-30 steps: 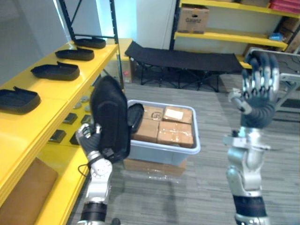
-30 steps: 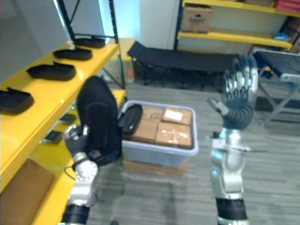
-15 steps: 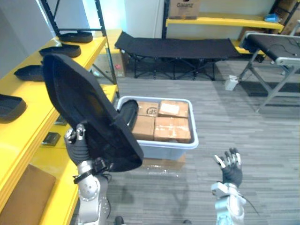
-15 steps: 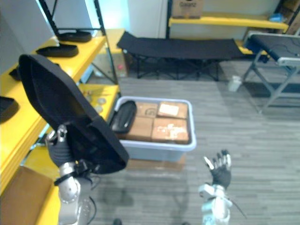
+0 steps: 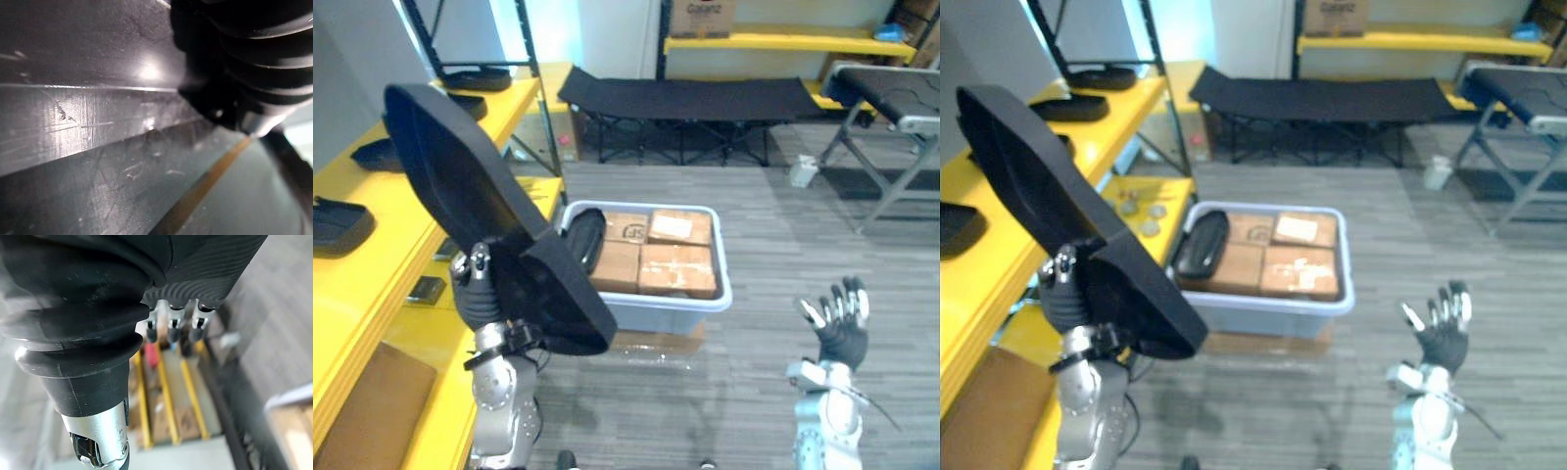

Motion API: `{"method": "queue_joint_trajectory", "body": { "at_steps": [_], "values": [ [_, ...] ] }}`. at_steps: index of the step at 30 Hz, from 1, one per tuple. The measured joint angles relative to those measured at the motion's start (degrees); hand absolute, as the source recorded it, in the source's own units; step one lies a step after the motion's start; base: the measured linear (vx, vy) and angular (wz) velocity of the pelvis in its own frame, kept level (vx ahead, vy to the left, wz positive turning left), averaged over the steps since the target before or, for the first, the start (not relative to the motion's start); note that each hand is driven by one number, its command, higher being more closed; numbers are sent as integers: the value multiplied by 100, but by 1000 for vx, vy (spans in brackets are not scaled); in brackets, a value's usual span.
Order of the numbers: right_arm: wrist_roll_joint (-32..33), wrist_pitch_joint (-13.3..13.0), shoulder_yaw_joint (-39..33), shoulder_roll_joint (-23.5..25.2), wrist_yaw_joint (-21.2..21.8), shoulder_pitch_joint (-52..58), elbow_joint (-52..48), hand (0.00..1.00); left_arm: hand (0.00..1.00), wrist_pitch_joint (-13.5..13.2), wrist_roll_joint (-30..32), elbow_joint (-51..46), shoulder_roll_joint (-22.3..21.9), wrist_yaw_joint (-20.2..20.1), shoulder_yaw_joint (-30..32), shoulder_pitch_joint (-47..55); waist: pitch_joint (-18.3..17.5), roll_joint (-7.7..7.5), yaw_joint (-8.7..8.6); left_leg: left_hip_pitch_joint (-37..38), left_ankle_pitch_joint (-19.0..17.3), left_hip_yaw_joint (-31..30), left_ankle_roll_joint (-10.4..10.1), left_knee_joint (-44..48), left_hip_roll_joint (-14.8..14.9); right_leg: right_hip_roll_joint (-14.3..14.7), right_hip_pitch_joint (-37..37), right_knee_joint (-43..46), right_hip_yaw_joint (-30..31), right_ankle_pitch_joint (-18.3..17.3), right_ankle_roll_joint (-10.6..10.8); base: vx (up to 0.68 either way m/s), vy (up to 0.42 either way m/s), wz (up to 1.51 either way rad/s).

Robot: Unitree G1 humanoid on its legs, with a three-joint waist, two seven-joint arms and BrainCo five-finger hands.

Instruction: Walk over and take plastic housings, then place them on the shelf

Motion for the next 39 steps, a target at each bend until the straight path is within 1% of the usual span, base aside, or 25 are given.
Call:
{"method": "queue_joint_trajectory", "body": {
  "at_steps": [2,4,7,8,11,14,17,19,20,22,23,24,25,26,27,28,29,31,32,33,34,35,36,37,39],
  "values": [
    [-24,15,375,-68,-17,-250,23,0,100,0,307,-333,-5,103,306,152,31,40,215,-15,15,-199,0,1,-6,-1,91,80,-204,-92,24,11,-26,56],
    [-131,65,658,-88,-57,-477,134,0,100,-1,404,-521,-2,142,573,235,49,58,326,-47,51,-379,-1,1,-31,-17,190,129,-413,-158,29,23,-27,60],
    [-173,123,1137,-92,-62,-917,491,0,100,-5,402,-786,-8,201,1106,417,53,59,629,-183,95,-712,3,2,-80,-40,290,253,-747,-235,65,25,-28,60],
    [-267,136,1331,-92,-66,-1088,630,0,100,-5,386,-840,-50,198,1329,524,66,39,756,-236,122,-887,19,2,-136,-49,370,256,-805,-262,32,31,-13,62],
    [-363,193,1531,-94,-62,-1279,748,0,100,-5,386,-871,-153,210,1573,750,100,-21,918,-244,145,-1022,49,2,-234,-131,476,351,-926,-367,37,18,3,46],
    [-391,211,1621,-113,-48,-1436,864,0,100,-7,381,-871,-189,238,1777,953,118,-70,1020,-320,181,-1188,68,0,-273,-132,510,390,-924,-452,-53,-29,1,30],
    [-390,256,1627,-147,-31,-1463,901,0,100,-9,359,-871,-405,381,2029,1145,132,-85,1029,-323,200,-1243,74,-2,-274,-115,538,405,-919,-537,-50,-59,-10,8],
    [-391,373,1633,-261,75,-1401,895,0,100,-8,179,-873,-460,388,2078,1241,146,-103,1022,-398,197,-1245,173,-3,-265,-79,563,416,-941,-607,25,-88,-24,20],
    [-391,398,1628,-288,95,-1365,878,0,100,-8,179,-874,-466,383,2076,1238,147,-120,1008,-430,203,-1174,262,-4,-258,-69,580,398,-990,-615,38,-105,-17,55],
    [-390,468,1524,-367,194,-1108,734,0,100,-9,178,-925,-473,301,1999,1160,171,-195,885,-657,384,-543,578,2,-161,-18,633,333,-1371,-622,54,-70,5,91],
    [-390,472,1485,-388,203,-1053,711,0,100,-10,178,-944,-473,284,1966,1154,191,-210,877,-716,464,-488,628,3,-160,-19,635,348,-1435,-620,56,-19,21,73],
    [-395,474,1462,-418,216,-990,684,0,100,-10,173,-949,-477,226,1911,1147,235,-228,897,-771,573,-504,476,7,-174,-30,634,387,-1492,-610,65,5,47,48],
    [-401,476,1454,-422,226,-948,685,0,100,-10,169,-949,-477,178,1867,1145,259,-259,930,-828,625,-521,414,24,-217,-60,634,433,-1536,-585,110,21,68,52],
    [-450,477,1449,-418,240,-952,685,0,100,-10,169,-947,-481,124,1821,1139,318,-338,952,-819,636,-548,402,29,-318,-150,690,493,-1488,-638,79,17,76,46],
    [-513,473,1438,-419,252,-959,683,0,100,-10,169,-946,-481,110,1815,1138,329,-362,953,-808,636,-568,402,29,-363,-182,710,519,-1457,-662,41,6,83,40],
    [-530,440,1412,-429,317,-960,674,0,100,-14,172,-946,-481,90,1806,1131,333,-382,952,-802,635,-589,403,28,-420,-238,707,599,-1338,-735,-52,-24,87,38],
    [-519,413,1359,-446,393,-960,660,0,100,-33,189,-946,-474,50,1757,1109,352,-387,939,-798,617,-648,430,2,-515,-337,691,801,-1122,-920,-237,-35,79,37],
    [-509,323,1333,-449,466,-956,658,0,100,-89,240,-937,-410,-62,1659,1091,416,-354,891,-774,573,-691,491,-1,-571,-358,684,954,-795,-1113,-436,-69,33,47],
    [-511,169,1330,-450,527,-939,631,0,100,-207,291,-914,-185,-181,1533,971,481,-378,787,-815,554,-669,491,-2,-633,-324,665,1033,-340,-1496,-543,-108,-9,64],
    [-512,118,1329,-459,568,-943,623,0,100,-259,298,-889,-87,-238,1477,878,520,-385,740,-827,554,-664,491,-2,-646,-281,655,1075,-198,-1624,-454,-161,-49,73],
    [-512,38,1330,-489,632,-941,609,0,100,-304,366,-832,30,-329,1406,709,591,-337,697,-829,555,-674,491,-1,-632,-210,626,1173,-4,-1772,-451,-122,-64,40],
    [-508,24,1330,-498,697,-941,606,0,100,-342,420,-791,72,-338,1389,642,604,-326,694,-830,575,-674,512,1,-625,-187,610,1198,57,-1788,-429,-128,-77,27],
    [-502,-15,1329,-537,809,-923,605,0,100,-412,460,-720,130,-367,1356,526,618,-280,685,-845,738,-663,583,7,-573,-138,610,1205,50,-1763,-358,-75,-62,13],
    [-492,-17,1319,-563,885,-916,605,0,100,-448,475,-713,160,-367,1331,456,617,-271,680,-893,829,-675,524,24,-561,-114,605,1194,30,-1681,-153,-50,-57,14],
    [-484,-17,1213,-601,1003,-908,605,0,100,-457,502,-694,153,-356,1202,339,620,-272,662,-996,942,-678,513,33,-559,-69,585,1142,39,-1582,29,-9,-31,18]
  ]
}}
